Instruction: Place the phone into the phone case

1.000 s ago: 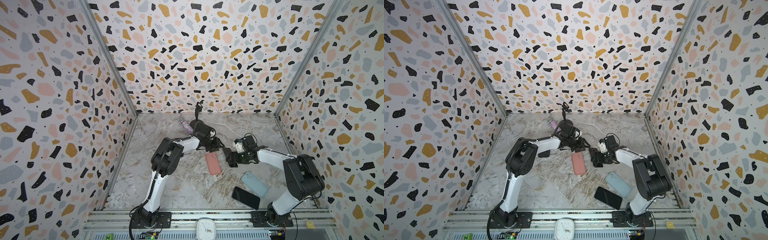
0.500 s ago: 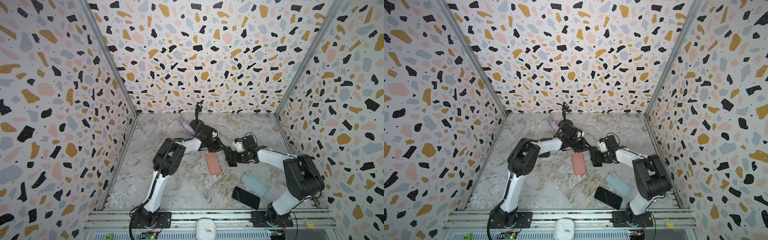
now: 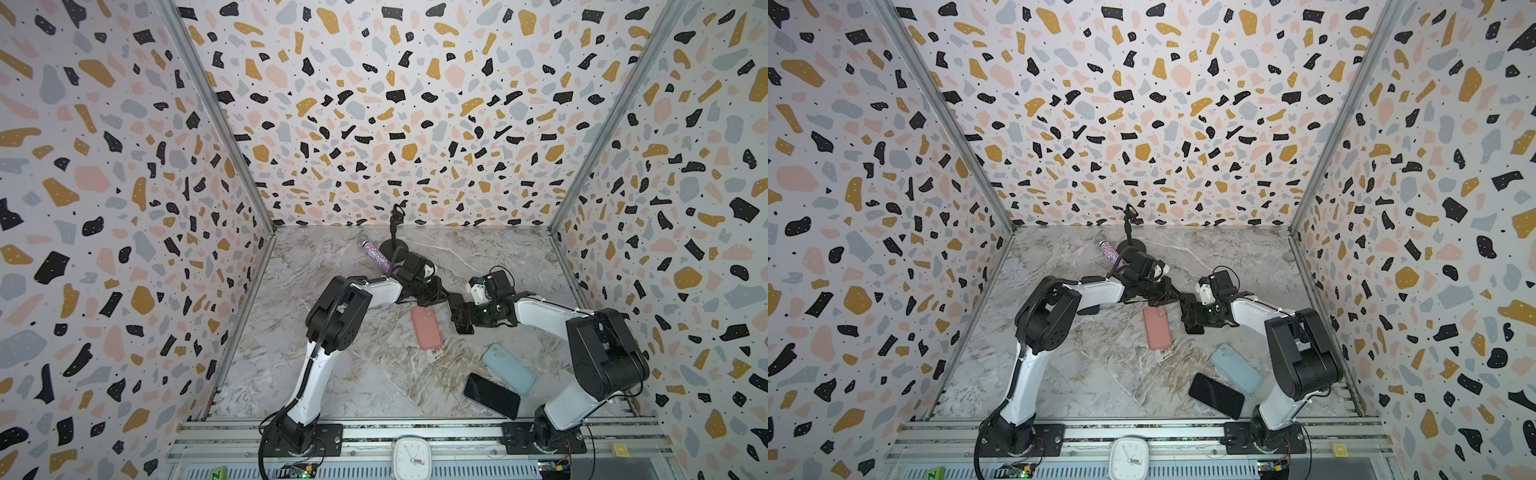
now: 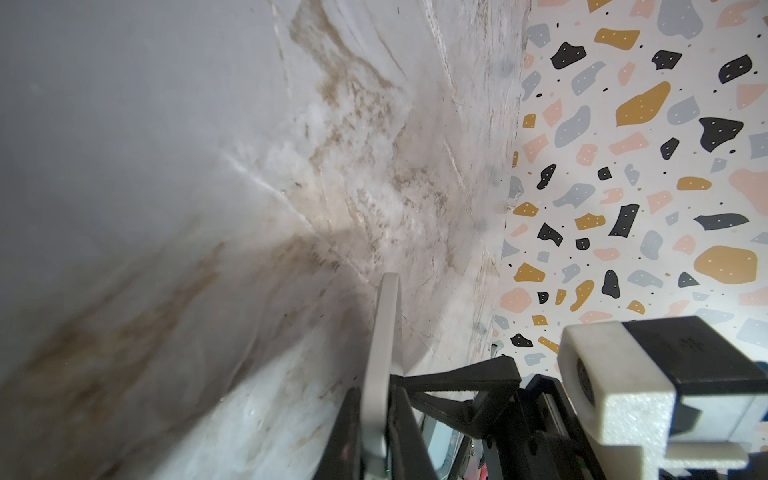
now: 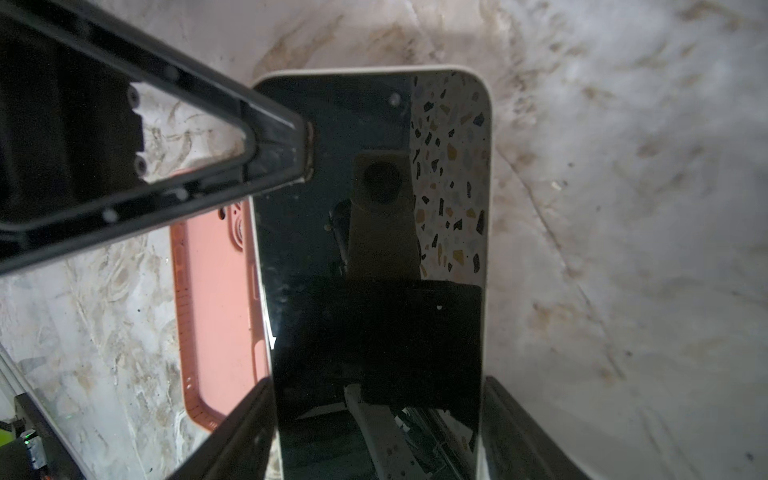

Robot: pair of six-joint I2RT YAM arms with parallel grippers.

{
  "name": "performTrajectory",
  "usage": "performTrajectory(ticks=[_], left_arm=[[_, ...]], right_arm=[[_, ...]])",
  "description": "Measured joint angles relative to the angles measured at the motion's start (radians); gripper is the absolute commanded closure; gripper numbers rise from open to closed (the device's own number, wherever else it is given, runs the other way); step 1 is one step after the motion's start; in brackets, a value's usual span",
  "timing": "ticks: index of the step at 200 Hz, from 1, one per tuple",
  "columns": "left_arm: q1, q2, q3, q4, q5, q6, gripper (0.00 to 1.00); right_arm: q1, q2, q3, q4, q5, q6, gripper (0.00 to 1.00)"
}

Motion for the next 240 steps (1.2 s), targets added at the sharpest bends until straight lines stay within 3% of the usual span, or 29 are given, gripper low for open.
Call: performTrajectory(ticks=[47,112,136,180,218,240], left_arm=[[-0.002,-0.017,-0.04,0.037,0.006,-0.035,0.97],[-0.003,-0.076,-0.144,0.172,-0.008,-0.149,1.0],[-0.003,-0.114,-0.208,0.283,-0.028,-0.24,1.0],[-0.003,-0.155,-0.336,0.567,-0.08,-0.472,1.0],[-0.003,-0.156,-0.386,0.732,-0.135,-0.62,1.0],[-0.003,-0.166,-0.41,0.786,-0.165,-0.668,1.0]], right_arm=[[-0.006,-0.083,0.022,0.002,0.006,0.013,0.13],[-0.07,-0.22,0.025,0.017,-0.037,0.116,0.14],[-0.085,-0.319,-0.037,0.099,-0.082,0.218,0.17],[-0.118,-0.621,-0.307,0.32,-0.092,0.499,0.21],[-0.157,-0.676,-0.43,0.447,-0.093,0.724,0.22],[-0.158,-0.686,-0.486,0.503,-0.095,0.838,0.27]])
